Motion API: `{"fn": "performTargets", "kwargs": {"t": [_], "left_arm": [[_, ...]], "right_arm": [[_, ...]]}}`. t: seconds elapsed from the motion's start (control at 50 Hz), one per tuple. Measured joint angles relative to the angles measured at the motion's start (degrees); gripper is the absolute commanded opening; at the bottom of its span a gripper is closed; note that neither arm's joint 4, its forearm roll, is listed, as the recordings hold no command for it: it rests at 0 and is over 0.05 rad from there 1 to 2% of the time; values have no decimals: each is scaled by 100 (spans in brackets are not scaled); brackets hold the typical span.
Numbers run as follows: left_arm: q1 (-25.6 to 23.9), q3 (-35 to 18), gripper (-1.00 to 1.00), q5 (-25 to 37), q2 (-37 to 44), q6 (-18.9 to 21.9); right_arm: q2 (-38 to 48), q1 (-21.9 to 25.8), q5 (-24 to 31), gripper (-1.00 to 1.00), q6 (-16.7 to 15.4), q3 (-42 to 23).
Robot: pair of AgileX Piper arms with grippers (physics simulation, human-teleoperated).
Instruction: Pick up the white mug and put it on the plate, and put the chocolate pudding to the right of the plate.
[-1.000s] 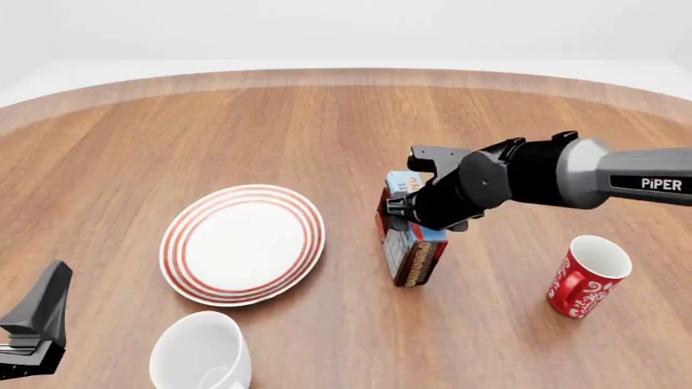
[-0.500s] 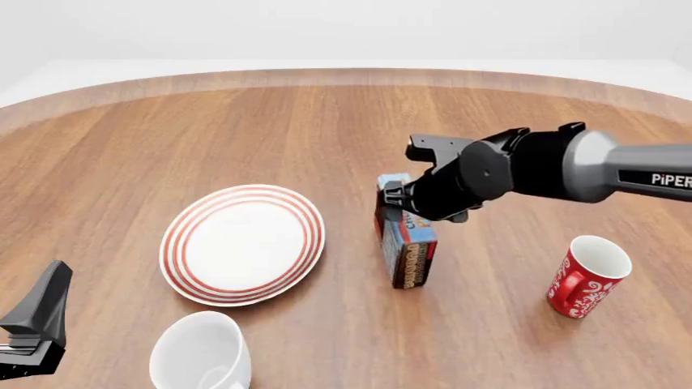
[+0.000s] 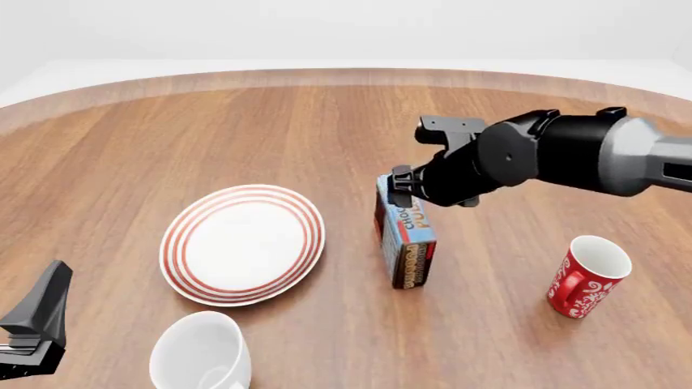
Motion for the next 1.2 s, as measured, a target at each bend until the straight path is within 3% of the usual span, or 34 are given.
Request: {"fn": "performTargets", "kwargs": {"t": [0.68,1.2], "left_arm": [[0,0,100,0,0,0],[0,0,100,0,0,0]], "right_arm": [[-831,270,-320,100,283,702],[-1509,296,-467,100,160,1331]]}}
